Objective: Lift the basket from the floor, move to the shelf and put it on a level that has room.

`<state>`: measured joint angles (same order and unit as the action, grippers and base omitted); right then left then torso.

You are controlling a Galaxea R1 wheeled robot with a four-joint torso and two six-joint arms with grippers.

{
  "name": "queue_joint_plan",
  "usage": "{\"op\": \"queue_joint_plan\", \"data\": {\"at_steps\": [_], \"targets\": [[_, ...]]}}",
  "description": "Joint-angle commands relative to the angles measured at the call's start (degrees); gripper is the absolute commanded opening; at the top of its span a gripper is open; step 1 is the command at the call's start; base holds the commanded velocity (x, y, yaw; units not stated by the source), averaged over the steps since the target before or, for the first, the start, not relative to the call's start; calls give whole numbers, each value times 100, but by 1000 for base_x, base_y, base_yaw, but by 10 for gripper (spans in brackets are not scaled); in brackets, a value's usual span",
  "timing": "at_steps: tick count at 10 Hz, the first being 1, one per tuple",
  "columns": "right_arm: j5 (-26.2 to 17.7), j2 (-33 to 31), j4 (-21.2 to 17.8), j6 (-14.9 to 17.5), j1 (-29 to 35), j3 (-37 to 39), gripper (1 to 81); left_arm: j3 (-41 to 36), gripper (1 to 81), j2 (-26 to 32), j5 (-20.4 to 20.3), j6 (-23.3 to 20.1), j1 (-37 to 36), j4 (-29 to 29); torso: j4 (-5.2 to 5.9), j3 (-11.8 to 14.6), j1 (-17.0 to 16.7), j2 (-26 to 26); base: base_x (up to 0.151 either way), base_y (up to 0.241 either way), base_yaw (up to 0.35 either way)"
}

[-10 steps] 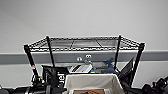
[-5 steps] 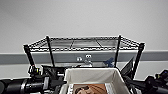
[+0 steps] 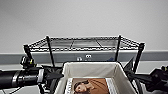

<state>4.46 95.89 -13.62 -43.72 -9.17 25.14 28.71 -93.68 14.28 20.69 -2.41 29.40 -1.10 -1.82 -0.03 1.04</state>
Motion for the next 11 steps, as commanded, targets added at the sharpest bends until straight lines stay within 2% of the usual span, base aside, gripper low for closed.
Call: {"op": "queue_joint_plan", "data": {"at_steps": [1,5,8,11], "targets": [[-23,-164,52,-523,1191,-133,10,-23,10,51,-5,190,-1088,205,0,0,3,0,0,0,0],[-253,-164,52,-1060,1921,-36,10,188,10,7,269,190,-1774,716,0,0,3,0,0,0,0],[-323,-146,26,-1341,2378,60,10,381,10,-90,480,190,-2381,1199,0,0,3,0,0,0,0],[-640,-146,35,-1763,2923,166,10,680,10,-222,629,190,-2847,1612,0,0,3,0,0,0,0]]}}
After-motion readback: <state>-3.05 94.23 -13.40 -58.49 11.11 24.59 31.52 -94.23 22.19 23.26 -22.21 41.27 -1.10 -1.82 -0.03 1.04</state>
